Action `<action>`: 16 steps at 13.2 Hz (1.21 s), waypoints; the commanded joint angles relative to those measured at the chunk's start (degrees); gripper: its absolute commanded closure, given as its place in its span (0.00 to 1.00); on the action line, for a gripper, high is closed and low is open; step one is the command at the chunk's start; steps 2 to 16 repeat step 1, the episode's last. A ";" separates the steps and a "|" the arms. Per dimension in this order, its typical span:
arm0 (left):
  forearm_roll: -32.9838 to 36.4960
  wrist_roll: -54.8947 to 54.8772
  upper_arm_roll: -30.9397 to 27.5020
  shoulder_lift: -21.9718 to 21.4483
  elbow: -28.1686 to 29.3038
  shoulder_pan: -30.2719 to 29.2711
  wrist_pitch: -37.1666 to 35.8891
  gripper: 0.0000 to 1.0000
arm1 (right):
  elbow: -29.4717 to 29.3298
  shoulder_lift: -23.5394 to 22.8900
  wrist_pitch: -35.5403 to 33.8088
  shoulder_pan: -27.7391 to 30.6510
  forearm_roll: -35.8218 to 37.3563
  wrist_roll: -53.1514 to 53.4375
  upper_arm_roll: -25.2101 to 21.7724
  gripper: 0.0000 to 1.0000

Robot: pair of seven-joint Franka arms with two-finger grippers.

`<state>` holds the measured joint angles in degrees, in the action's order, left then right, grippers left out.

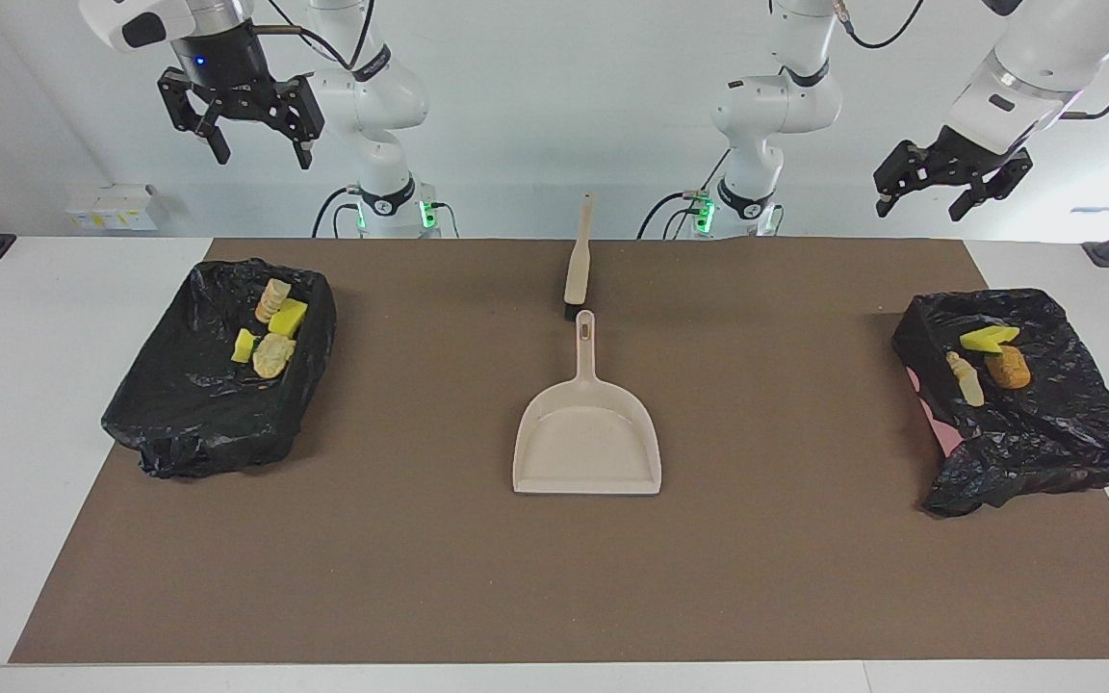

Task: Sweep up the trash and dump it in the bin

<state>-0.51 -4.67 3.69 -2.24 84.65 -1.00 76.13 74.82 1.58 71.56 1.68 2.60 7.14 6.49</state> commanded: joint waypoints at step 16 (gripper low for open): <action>-0.37 -0.34 -0.62 0.22 -0.89 0.91 0.16 0.00 | -0.37 0.27 -0.98 0.26 0.38 -1.69 0.01 0.00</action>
